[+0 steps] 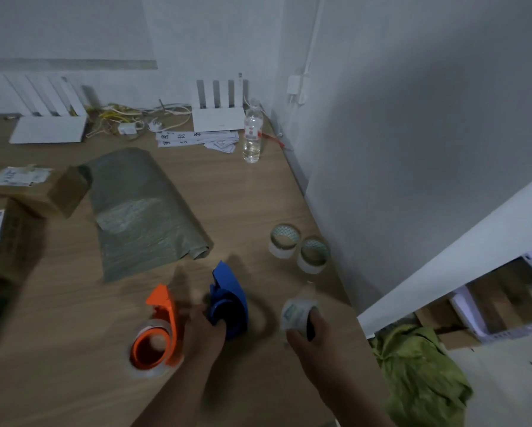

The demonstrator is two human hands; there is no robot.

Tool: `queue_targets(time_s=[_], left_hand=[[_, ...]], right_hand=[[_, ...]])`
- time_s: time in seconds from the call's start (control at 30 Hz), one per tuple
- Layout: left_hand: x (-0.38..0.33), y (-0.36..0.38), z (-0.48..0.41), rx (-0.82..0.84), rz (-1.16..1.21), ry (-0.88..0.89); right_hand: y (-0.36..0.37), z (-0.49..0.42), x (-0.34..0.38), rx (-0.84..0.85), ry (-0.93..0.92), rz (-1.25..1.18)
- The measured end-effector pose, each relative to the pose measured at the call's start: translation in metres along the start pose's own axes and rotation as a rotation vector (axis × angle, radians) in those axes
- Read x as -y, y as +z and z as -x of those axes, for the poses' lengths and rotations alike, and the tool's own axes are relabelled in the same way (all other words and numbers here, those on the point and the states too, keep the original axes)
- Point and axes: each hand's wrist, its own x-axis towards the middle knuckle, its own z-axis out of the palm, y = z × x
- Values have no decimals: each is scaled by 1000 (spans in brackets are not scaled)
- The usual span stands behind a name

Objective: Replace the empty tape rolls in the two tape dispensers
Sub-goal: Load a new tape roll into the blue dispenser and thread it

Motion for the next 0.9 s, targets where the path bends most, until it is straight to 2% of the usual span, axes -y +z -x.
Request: queue_targets(time_s=[0.17,0.37,0.47,0.57,0.73,0.9], left_hand=[[2,10,-15,6,-72,-64],[-1,4,-14,51,-14,-187],[-6,1,-3,91,-2,-186],[-11,-1,5,123,134,-225],[-15,-8,9,194,482,-388],[-30,-18,26,257,648,-354]], right_hand=[[-2,-3,-7,38,14,-52],[-3,-4,-4,50,25,-39],[0,-6,-3,46,24,-53],[1,-4,4,40,-1,-49],[3,-1,15,67,11,-90],[5,3,22,67,11,-103]])
